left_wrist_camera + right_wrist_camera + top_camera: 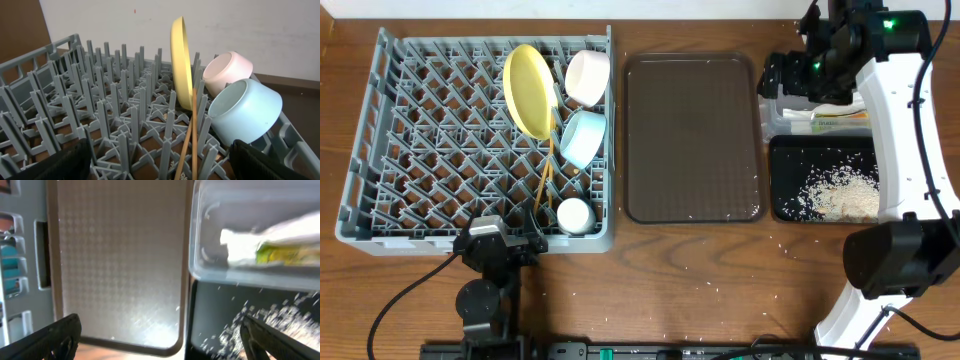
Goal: Sort waste into correct bins and load items into the dishwasher
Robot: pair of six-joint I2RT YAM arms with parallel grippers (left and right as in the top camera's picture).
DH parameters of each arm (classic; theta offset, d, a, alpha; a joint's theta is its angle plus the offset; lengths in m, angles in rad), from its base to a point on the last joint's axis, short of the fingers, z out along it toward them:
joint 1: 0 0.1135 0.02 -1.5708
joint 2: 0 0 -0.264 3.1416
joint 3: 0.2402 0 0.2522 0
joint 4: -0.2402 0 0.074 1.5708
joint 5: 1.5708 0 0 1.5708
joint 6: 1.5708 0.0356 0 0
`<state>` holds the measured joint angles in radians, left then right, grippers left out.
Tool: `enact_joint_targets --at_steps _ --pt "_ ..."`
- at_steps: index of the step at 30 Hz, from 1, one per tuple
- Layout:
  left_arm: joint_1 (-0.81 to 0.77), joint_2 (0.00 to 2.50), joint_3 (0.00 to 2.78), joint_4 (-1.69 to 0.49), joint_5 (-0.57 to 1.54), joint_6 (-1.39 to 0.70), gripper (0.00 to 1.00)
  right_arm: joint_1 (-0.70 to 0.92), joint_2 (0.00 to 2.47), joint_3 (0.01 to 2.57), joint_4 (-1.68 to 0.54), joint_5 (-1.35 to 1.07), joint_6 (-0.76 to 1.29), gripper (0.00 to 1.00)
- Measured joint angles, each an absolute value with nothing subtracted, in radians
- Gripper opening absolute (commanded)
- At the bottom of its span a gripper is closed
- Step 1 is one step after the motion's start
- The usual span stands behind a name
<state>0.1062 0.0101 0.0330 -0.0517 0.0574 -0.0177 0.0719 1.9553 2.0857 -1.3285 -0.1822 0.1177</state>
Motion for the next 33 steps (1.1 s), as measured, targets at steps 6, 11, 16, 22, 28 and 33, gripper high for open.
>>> enact_joint_targets --at_steps 6,11,16,22,28,33 --pt "0.106 0.01 0.033 -0.052 0.057 -0.018 0.89 0.118 1.809 1.977 -1.177 -0.136 0.048 0.99" --pt "0.107 0.01 0.032 -0.051 0.057 -0.017 0.89 0.116 1.534 1.685 -0.918 -0.12 -0.004 0.99" --pt "0.106 0.01 0.032 -0.05 0.057 -0.017 0.89 0.114 1.277 1.343 -0.722 -0.114 -0.039 0.99" --pt "0.107 0.01 0.032 -0.05 0.057 -0.017 0.89 0.099 0.98 0.944 -0.454 -0.111 -0.049 0.99" --pt "0.106 0.01 0.032 -0.05 0.057 -0.017 0.9 0.079 0.629 0.569 -0.167 -0.112 -0.051 0.99" --pt "0.107 0.01 0.032 -0.05 0.057 -0.017 0.9 0.054 0.385 0.31 -0.107 -0.112 -0.028 0.99"
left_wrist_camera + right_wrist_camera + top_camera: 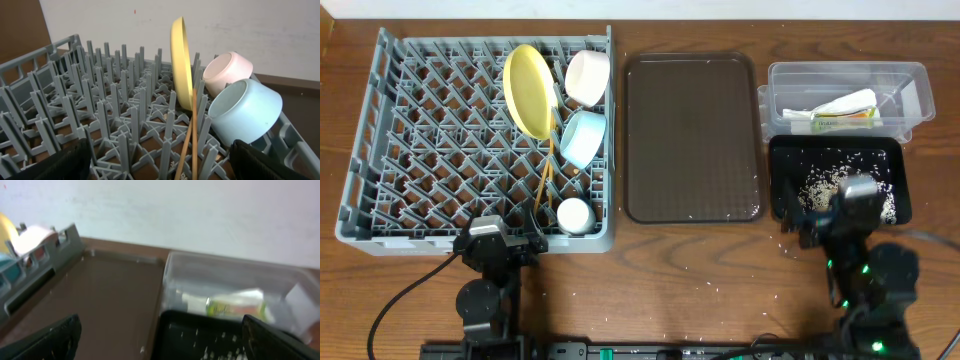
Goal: Sort waste into correct bins and load items into the dishwasher
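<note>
The grey dish rack point(380, 130) holds an upright yellow plate point(527, 90), a pink bowl point(587, 76), a light blue bowl point(583, 137), wooden chopsticks point(546, 178) and a white cup point(574, 215). The brown tray point(692, 140) lies bare beside it. A clear bin point(845, 95) holds a white and green wrapper point(840, 112); the black bin point(790, 165) holds spilled rice point(825, 185). My left gripper point(160, 170) rests open at the rack's near edge. My right gripper point(160, 347) stands open, low at the black bin's near edge.
Rice grains are scattered on the wooden table in front of the tray and bins. The right arm's body point(865, 270) sits at the table's near right. The left arm's base point(490, 275) sits in front of the rack.
My right arm has come from above the clear bin at the far right to the table's near edge in front of the black bin. The left arm has not moved.
</note>
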Robot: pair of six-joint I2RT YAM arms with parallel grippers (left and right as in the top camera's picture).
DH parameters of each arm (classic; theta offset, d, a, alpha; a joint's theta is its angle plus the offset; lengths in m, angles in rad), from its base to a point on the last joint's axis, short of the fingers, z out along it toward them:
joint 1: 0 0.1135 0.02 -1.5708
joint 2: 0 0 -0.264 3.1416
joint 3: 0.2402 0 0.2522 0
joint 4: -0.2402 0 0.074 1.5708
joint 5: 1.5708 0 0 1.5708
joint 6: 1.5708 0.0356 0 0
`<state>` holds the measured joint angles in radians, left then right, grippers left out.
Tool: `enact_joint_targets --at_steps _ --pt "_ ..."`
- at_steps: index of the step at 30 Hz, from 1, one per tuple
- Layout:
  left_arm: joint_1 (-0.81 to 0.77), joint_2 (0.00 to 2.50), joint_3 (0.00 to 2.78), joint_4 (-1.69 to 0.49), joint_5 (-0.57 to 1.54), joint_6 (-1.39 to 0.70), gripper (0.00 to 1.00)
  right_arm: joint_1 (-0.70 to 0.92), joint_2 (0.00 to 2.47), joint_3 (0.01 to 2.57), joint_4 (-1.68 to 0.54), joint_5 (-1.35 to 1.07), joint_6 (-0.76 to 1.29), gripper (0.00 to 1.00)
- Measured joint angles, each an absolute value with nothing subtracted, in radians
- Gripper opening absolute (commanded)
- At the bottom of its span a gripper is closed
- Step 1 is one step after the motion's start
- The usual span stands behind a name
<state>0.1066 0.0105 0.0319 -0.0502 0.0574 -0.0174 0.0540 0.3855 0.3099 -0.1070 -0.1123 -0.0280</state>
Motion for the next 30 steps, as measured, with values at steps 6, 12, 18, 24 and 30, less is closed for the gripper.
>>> enact_joint_targets --at_steps 6,12,18,24,30 --pt "0.107 0.01 0.032 -0.05 0.057 -0.017 0.9 0.054 0.22 0.133 -0.064 -0.115 -0.012 0.99" --pt "0.107 0.01 0.032 -0.05 0.057 -0.017 0.9 0.054 0.112 0.029 -0.016 -0.115 -0.01 0.99" --pt "0.107 0.01 0.032 -0.05 0.057 -0.017 0.89 0.054 0.023 0.007 -0.041 -0.1 -0.01 0.99" --pt "0.107 0.01 0.032 -0.05 0.057 -0.017 0.9 0.055 0.012 0.007 -0.063 -0.093 -0.008 0.99" --pt "0.106 0.01 0.032 -0.05 0.057 -0.017 0.89 0.055 0.012 0.007 -0.063 -0.093 -0.008 0.99"
